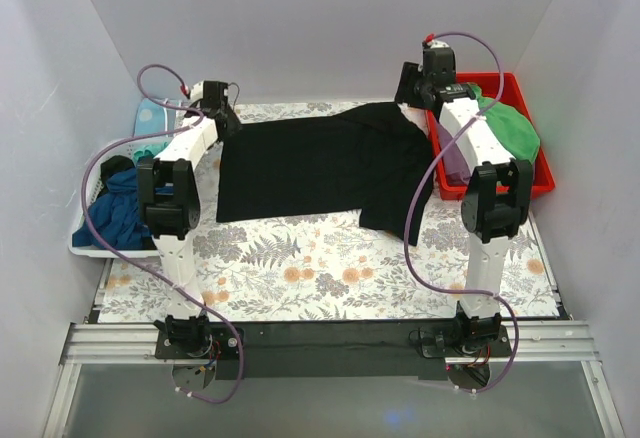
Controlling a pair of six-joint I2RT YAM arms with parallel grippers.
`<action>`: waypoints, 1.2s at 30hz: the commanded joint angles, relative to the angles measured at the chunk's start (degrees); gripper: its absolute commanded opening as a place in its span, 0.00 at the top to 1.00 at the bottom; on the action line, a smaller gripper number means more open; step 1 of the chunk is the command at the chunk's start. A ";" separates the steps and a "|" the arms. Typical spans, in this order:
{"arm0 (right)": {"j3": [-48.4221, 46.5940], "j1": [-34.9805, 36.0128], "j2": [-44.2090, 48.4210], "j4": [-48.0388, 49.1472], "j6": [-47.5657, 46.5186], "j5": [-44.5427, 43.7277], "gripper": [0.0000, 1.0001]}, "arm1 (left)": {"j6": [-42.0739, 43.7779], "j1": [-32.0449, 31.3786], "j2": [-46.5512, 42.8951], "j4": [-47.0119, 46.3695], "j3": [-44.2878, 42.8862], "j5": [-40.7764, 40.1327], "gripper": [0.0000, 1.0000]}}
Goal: Fold and stack the t-shirts
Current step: Flatten out the tshirt
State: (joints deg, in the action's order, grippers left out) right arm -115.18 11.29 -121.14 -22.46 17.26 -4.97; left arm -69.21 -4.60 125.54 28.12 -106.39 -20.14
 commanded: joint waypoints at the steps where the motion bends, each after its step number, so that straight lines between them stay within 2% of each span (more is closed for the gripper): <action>1: 9.77 1.54 7.40 -0.31 0.32 -0.91 0.34 | -5.21 0.38 -16.26 7.47 13.36 -1.83 0.38; 5: 17.60 3.73 10.84 -0.48 0.06 -1.45 0.35 | -8.13 -0.06 -28.40 8.71 31.98 -0.95 0.40; 7: 20.51 4.35 11.54 -0.66 0.32 -1.27 0.36 | -8.22 -0.41 -32.96 8.71 35.71 0.80 0.40; 15: 26.14 6.29 12.24 -1.01 0.94 1.54 0.38 | -12.09 -0.94 -35.27 9.33 47.22 3.79 0.44; 18: 27.37 6.46 12.77 -0.92 1.29 2.07 0.39 | -13.76 -0.94 -34.22 5.82 50.56 3.97 0.56; 21: 27.90 6.64 13.21 -0.92 1.29 2.34 0.39 | -14.20 -0.94 -32.29 1.86 51.45 5.81 0.61; 25: 27.90 6.73 13.65 -0.92 1.03 1.99 0.39 | -13.76 -0.94 -29.83 0.97 51.02 4.41 0.62; 36: 28.78 6.82 14.00 -1.01 1.64 1.37 0.40 | -13.23 -0.94 -26.84 5.28 51.11 0.89 0.55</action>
State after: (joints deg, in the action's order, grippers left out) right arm -87.29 17.76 -109.82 -24.03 18.13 -3.60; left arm -82.54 -6.26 95.66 30.02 -55.92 -15.64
